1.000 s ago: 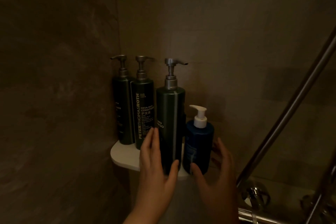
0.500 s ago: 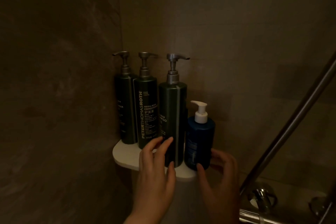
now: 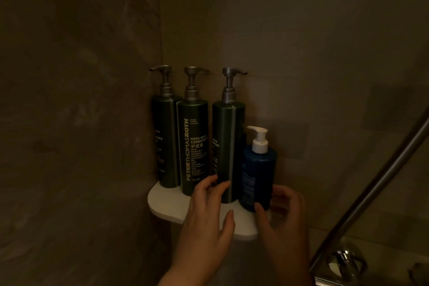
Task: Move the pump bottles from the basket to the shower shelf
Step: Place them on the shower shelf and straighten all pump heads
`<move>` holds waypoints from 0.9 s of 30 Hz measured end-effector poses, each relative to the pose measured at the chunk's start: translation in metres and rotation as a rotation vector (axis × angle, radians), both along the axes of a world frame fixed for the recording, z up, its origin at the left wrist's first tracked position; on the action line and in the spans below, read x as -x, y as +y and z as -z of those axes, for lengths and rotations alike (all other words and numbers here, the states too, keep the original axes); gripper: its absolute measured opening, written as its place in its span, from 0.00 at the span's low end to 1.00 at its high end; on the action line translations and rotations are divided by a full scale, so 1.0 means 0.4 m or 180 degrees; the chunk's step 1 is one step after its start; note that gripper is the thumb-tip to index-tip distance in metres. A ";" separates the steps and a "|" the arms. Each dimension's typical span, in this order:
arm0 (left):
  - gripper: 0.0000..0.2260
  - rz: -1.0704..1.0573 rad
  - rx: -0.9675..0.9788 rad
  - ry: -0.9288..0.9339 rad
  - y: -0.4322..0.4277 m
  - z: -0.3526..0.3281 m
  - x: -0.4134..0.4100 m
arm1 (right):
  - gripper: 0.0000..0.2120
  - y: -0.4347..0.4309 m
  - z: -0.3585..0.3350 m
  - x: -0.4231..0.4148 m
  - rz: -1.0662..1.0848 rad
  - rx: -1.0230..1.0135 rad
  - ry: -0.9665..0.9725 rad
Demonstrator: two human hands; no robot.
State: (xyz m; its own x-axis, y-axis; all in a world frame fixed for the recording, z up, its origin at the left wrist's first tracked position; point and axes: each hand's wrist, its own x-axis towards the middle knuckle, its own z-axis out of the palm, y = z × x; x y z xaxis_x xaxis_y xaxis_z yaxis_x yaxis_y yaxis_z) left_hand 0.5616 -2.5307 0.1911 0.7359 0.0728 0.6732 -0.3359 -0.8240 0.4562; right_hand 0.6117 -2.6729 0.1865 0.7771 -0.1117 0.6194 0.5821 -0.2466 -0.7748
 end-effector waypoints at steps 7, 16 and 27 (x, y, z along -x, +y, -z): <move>0.27 -0.0117 -0.0050 0.0253 -0.006 -0.003 0.000 | 0.21 0.003 0.000 -0.019 -0.0016 0.0077 0.0056; 0.26 -0.0156 -0.0047 0.0392 -0.010 -0.014 0.015 | 0.22 0.000 -0.002 -0.013 -0.0035 0.0219 0.0132; 0.24 -0.0390 0.0120 -0.0043 0.054 -0.042 0.066 | 0.18 0.022 -0.082 0.045 0.0037 0.0490 -0.0702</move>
State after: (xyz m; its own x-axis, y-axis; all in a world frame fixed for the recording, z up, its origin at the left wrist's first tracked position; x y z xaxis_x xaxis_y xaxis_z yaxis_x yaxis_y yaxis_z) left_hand 0.5353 -2.5092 0.2080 0.7108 0.1870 0.6781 -0.2401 -0.8416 0.4837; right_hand 0.5938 -2.6642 0.2195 0.6206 -0.0113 0.7841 0.7292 -0.3595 -0.5823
